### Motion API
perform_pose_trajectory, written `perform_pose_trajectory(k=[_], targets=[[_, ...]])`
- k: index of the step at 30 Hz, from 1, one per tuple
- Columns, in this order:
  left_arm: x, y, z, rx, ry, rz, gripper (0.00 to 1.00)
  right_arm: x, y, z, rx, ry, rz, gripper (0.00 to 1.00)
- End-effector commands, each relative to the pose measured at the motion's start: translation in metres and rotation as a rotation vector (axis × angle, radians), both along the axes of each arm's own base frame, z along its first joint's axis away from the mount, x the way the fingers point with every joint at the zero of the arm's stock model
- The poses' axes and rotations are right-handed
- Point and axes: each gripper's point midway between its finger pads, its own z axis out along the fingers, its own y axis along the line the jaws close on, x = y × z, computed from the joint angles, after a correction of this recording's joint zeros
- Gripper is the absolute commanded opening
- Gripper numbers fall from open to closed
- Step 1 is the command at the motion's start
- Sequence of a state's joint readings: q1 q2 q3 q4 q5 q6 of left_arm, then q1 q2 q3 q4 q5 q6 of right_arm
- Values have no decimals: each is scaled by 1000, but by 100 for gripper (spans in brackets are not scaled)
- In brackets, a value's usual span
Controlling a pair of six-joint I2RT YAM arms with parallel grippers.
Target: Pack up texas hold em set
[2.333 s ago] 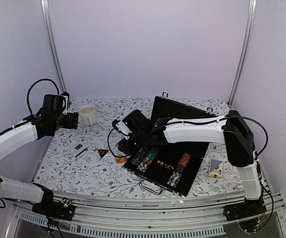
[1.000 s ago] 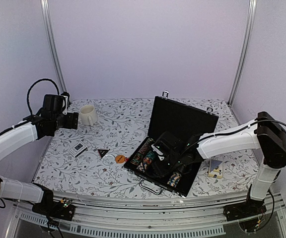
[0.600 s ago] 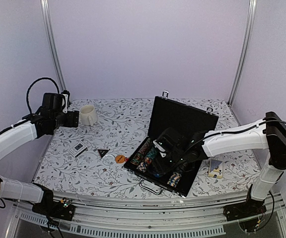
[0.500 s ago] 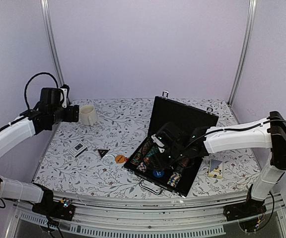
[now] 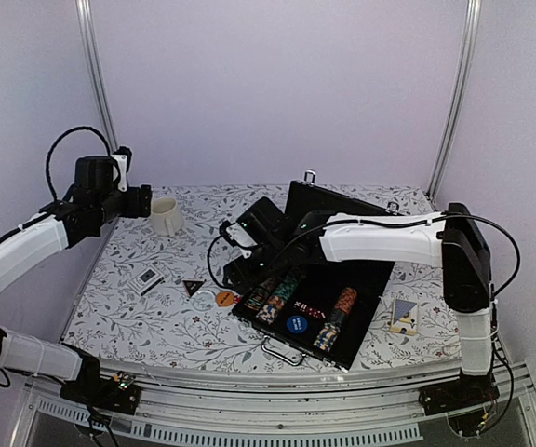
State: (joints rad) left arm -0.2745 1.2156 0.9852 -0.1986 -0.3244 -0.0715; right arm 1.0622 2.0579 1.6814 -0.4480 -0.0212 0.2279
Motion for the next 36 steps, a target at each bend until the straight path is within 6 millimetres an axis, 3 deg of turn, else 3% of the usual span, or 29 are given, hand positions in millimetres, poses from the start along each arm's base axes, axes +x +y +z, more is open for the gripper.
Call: perform_pose_trajectory(k=[1,11,13,22,36], targets=[[-7,-1,17,-9,-72,-16,94,-3,16,-25,-56,57,61,74],[-6,-3,14,-6,-59,-17,94,5,37,-64,-78,107,86,63],[-6,-3,13,-4,-55,-18,94,8,38,-80,-90,131,83,62],[-5,-11,6,-1,-37,-34,94,31,49,-91,-41,176,13,58],[-3,-14,2,5,-25,-40,94,31,48,-110,-55,213,38,54]])
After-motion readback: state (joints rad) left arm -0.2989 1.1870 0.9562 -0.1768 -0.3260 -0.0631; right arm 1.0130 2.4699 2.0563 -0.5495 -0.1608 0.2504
